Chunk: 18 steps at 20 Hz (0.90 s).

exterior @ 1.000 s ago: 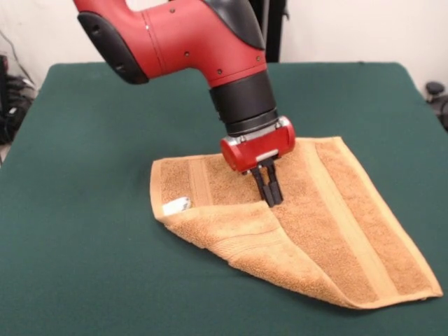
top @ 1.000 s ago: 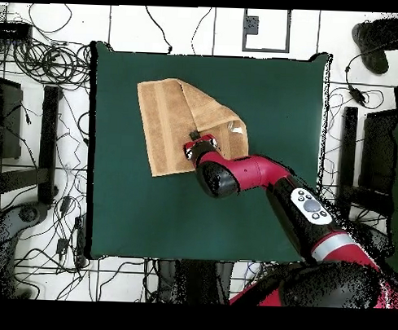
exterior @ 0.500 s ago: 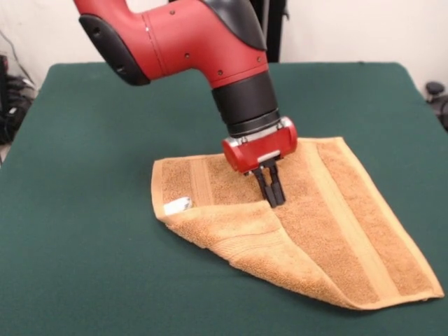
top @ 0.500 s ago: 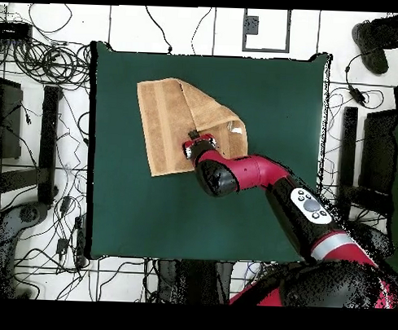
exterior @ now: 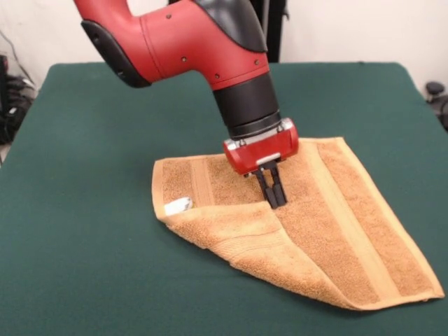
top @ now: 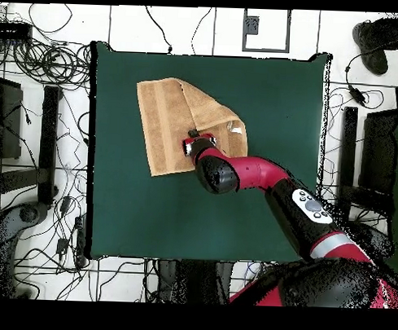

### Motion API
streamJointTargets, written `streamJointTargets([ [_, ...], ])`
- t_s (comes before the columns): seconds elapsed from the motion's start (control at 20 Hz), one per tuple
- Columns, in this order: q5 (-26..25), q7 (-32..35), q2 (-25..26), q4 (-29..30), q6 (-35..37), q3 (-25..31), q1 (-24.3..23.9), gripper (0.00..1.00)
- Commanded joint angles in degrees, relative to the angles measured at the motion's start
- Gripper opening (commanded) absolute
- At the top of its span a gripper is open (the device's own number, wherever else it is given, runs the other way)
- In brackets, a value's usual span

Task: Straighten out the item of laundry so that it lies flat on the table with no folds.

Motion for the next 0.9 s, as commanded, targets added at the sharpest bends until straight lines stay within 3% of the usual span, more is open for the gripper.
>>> streamJointTargets([
  [0.05,5.84,11.21,6.22,2.24,4.85,-2.10,3.70,0.00],
  [0.45,11.53,12.25,5.07,3.90,4.38,-5.55,5.97,0.00],
  [0.9,15.32,7.82,1.91,2.92,12.02,-9.07,9.98,0.00],
])
